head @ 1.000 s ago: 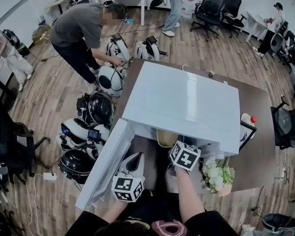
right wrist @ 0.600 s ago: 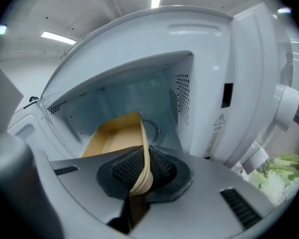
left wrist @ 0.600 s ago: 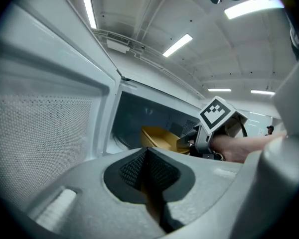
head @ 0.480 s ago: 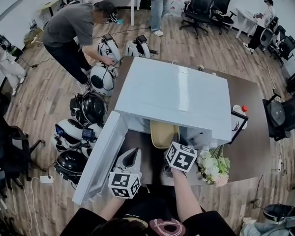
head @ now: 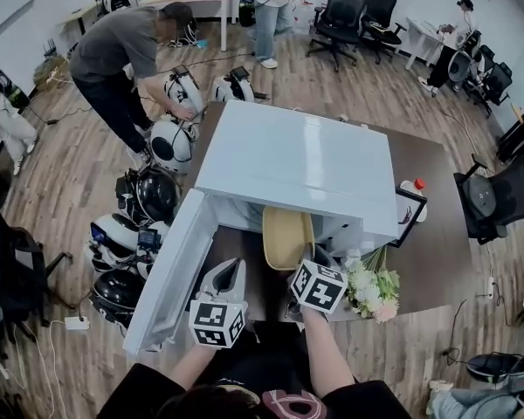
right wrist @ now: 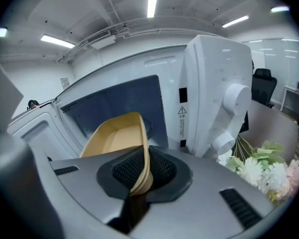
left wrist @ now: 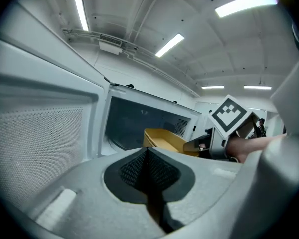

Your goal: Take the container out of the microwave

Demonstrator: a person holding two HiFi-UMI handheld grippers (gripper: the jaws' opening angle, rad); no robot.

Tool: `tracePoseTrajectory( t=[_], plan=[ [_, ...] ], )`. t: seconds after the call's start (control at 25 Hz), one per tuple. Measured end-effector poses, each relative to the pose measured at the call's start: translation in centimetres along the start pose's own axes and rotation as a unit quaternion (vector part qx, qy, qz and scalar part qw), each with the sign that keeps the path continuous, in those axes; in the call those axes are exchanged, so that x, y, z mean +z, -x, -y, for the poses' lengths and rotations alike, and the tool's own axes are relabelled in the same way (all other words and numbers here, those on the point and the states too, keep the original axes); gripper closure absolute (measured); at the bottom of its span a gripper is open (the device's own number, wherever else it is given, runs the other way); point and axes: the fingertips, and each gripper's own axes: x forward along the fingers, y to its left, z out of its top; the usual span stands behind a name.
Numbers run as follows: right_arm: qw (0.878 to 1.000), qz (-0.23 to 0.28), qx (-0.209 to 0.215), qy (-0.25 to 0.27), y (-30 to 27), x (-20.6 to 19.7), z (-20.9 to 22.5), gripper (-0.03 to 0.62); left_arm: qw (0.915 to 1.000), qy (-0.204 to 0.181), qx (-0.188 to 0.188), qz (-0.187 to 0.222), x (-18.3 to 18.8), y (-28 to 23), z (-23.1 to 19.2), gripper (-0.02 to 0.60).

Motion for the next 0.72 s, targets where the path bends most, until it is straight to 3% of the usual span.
tracePoseTrajectory(
  t=[0.4,0.72],
  plan=[
    [0.999,0.011,0.012,-0.027,4.0,-2.0,0.6,0.560,0.9999,-0.008,-0.013,-0.001,-0.5,1.6,1.0,0.572],
    [1.000,0.010,0.002,-0.017,5.9,-4.9,1.3,0.560,0.9998,-0.010,-0.016,-0.011,-1.7,2.9,1.2,0.572]
  ],
)
